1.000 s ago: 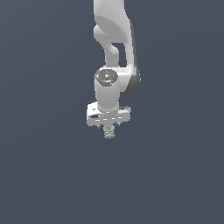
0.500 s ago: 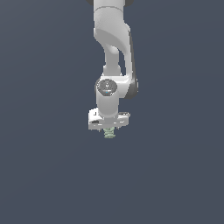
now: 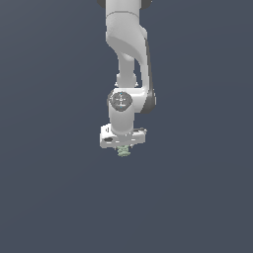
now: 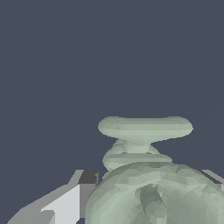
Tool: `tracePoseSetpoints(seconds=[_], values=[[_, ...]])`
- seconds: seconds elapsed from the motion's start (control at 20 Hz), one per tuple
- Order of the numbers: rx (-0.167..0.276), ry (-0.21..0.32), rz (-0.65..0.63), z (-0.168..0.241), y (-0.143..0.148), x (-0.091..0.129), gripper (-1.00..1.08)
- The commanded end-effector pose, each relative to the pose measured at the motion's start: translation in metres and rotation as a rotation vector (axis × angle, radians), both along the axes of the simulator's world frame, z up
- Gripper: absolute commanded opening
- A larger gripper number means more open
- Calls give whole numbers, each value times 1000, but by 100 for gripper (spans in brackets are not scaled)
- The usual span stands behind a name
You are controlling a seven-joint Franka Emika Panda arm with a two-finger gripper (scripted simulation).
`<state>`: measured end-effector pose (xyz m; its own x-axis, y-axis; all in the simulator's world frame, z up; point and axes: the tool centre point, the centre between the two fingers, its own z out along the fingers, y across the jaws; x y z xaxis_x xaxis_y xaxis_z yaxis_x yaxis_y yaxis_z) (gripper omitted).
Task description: Pick up the object and move it to a goal position.
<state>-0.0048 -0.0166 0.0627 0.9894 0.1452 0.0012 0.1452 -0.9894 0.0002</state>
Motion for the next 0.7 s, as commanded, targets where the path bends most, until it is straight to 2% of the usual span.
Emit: tracePoseSetpoints(seconds=[0.0, 0.35, 0.65], values=[[0, 1, 0, -1, 0, 0, -100], [0, 0, 0, 3, -2, 1, -100], [0, 0, 0, 23, -15, 6, -100]])
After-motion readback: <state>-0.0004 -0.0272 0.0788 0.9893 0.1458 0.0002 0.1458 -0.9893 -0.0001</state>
